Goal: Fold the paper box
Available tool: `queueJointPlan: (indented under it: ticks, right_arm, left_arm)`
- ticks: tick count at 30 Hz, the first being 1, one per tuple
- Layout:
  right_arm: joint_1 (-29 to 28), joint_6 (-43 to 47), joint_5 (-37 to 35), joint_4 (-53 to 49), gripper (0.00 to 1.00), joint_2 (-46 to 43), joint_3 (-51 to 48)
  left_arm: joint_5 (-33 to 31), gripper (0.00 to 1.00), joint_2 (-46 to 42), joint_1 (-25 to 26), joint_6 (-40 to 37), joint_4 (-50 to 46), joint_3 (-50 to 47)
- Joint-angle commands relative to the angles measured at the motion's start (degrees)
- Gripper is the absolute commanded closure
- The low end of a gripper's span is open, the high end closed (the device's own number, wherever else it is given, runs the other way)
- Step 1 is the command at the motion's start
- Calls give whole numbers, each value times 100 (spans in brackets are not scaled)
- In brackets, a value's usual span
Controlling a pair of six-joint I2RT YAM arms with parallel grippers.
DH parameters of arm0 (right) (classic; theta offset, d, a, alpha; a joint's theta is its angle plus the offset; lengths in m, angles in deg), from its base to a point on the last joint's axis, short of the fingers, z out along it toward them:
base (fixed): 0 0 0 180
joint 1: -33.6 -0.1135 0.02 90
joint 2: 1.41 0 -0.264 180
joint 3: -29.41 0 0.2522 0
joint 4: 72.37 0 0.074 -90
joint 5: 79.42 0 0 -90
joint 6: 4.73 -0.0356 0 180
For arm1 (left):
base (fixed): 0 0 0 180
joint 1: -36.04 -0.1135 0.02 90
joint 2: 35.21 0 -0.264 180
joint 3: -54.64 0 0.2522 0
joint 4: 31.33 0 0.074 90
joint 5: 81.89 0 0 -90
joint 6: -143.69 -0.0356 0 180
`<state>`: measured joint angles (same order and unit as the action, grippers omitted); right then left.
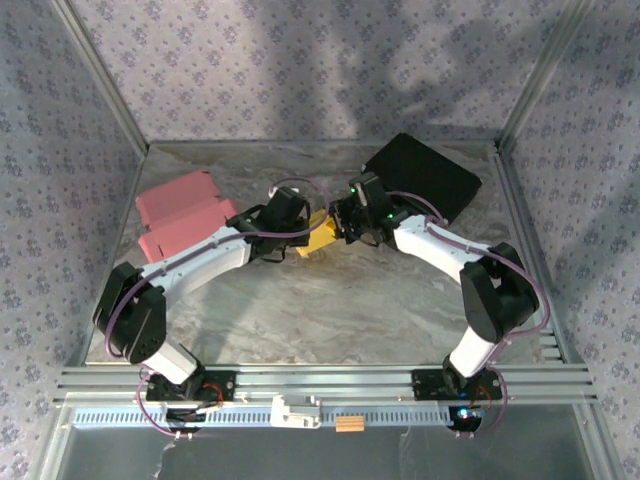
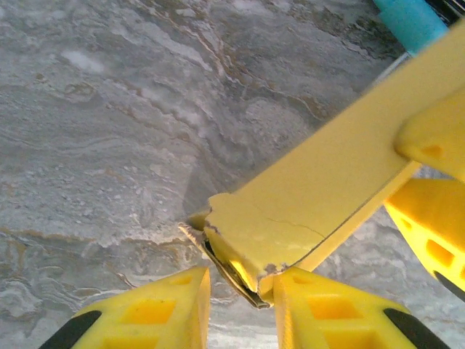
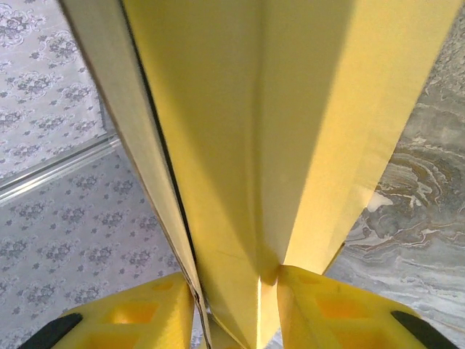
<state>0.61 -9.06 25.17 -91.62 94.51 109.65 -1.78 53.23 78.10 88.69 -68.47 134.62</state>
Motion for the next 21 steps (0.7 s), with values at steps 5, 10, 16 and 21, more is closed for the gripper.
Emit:
queueJointPlan:
  ticks: [5, 10, 16, 21]
  right_arm:
    - [8, -174, -35, -397, 65, 308, 58]
    - [12, -161, -35, -398, 66, 413, 133]
    - [12, -157, -37, -454, 68, 459, 137]
    - [5, -156, -25, -488, 69, 445, 137]
  left_arm:
    - [504, 68, -233, 8, -82, -129, -139]
    - [728, 68, -269, -109, -81, -27, -205]
    - [857, 66, -446, -133, -62, 62, -248]
    - [858, 64, -749, -272, 679, -131, -127]
